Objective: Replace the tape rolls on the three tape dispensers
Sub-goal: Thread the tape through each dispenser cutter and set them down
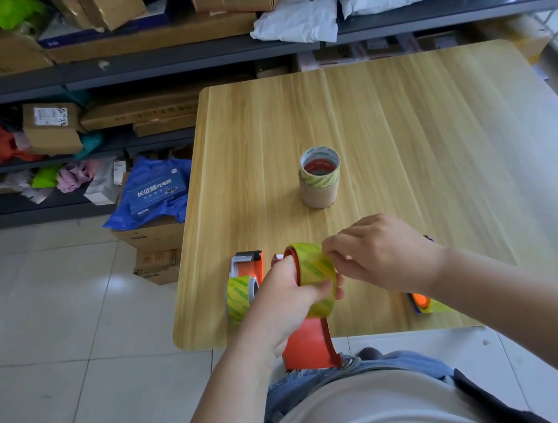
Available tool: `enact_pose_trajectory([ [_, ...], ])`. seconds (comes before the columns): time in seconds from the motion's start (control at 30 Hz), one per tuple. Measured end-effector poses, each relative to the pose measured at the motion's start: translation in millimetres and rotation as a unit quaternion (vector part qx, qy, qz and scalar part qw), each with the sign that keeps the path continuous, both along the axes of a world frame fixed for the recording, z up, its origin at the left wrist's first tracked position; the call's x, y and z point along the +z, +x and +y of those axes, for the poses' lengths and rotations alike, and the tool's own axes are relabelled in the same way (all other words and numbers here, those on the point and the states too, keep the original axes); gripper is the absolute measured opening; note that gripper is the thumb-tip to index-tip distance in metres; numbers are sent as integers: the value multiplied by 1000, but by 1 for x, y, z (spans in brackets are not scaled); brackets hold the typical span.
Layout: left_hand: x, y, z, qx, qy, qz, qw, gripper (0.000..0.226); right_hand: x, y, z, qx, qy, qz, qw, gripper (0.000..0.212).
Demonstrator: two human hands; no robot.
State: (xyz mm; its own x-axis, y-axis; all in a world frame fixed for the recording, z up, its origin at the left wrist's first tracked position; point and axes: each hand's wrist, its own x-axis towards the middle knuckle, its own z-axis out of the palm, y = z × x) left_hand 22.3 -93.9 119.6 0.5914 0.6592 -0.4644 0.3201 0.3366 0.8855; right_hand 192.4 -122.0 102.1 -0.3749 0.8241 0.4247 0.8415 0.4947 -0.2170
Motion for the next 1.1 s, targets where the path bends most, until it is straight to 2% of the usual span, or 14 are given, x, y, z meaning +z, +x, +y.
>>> enact_pose_trajectory([
  [0.13,-1,-2,1,8,-12,-7,1000,22,0,2,-7,-16,-70,131,989,18],
  [0.27,-1,-3,1,-10,-4,0,1000,25,1,4,-8,-7,-117,113,987,41],
  [0.37,1,-3,0,-27,-9,-4,1000,23,1,5,-4,8,-98,101,990,37],
  [0.53,-2,-2,1,-29,-13,3,999,17,-2,3,-4,20,-15,8,1000,39],
  [0.7,-8,3,-2,-18,80,56,995,15,-6,-5,0,-72,-75,33,994,32],
  [0.77,-10,6,-4,-8,105,58,993,16,-4,-6,6,-121,-163,59,977,28],
  [0.87,-10,6,-4,-13,130,52,990,20,-2,-1,12,-155,-325,167,918,16],
  [1.0,-11,1,-2,-19,130,46,990,19,-3,1,16,-164,-402,342,833,31],
  [1.03,-12,0,-1,-18,127,46,991,18,-4,0,16,-156,-414,367,818,31],
  [1.1,-14,-2,0,-18,126,49,991,17,-5,-3,14,-141,-426,375,811,28],
])
